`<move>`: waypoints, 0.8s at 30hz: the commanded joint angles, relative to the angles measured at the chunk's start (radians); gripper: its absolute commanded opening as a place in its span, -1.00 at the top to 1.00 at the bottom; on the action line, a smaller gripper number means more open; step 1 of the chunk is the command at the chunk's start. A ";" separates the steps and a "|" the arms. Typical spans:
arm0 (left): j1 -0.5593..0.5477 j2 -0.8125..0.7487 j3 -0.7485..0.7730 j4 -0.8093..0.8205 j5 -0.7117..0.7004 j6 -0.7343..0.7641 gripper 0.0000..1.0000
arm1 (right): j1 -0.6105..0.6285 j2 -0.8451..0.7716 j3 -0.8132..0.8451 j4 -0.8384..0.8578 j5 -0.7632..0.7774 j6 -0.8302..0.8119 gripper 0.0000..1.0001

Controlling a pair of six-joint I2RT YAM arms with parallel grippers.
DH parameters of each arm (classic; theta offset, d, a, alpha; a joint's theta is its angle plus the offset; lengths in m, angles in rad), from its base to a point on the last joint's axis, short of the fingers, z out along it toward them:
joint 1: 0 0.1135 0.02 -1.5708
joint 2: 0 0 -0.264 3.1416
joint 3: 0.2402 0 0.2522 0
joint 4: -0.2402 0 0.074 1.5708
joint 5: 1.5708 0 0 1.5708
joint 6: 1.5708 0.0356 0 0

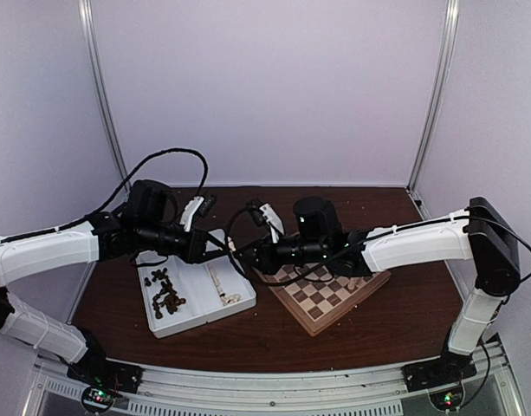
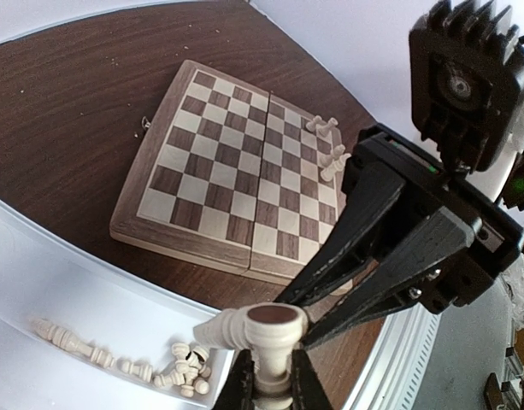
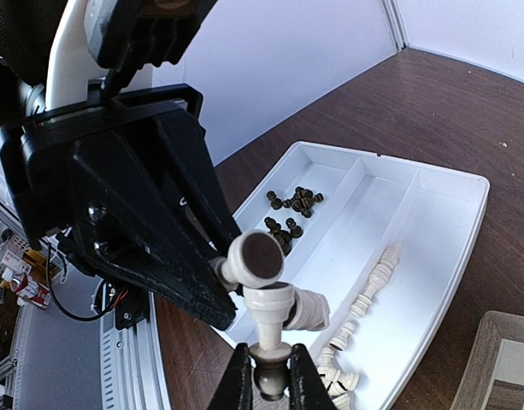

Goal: Set up the chess pieces on the board
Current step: Pick up the chess piece from the storage box, then place the chess piece in the storage box.

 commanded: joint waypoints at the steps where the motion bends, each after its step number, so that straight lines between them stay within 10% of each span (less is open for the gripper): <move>1: 0.007 -0.022 0.034 0.019 -0.016 0.010 1.00 | 0.006 -0.005 -0.001 0.008 0.002 -0.001 1.00; 15: 0.007 -0.055 0.003 -0.059 -0.178 0.138 1.00 | 0.006 -0.195 -0.021 -0.662 0.188 -0.074 1.00; 24: 0.007 -0.007 -0.024 -0.002 -0.177 0.154 1.00 | 0.006 -0.189 0.017 -0.609 0.211 -0.044 1.00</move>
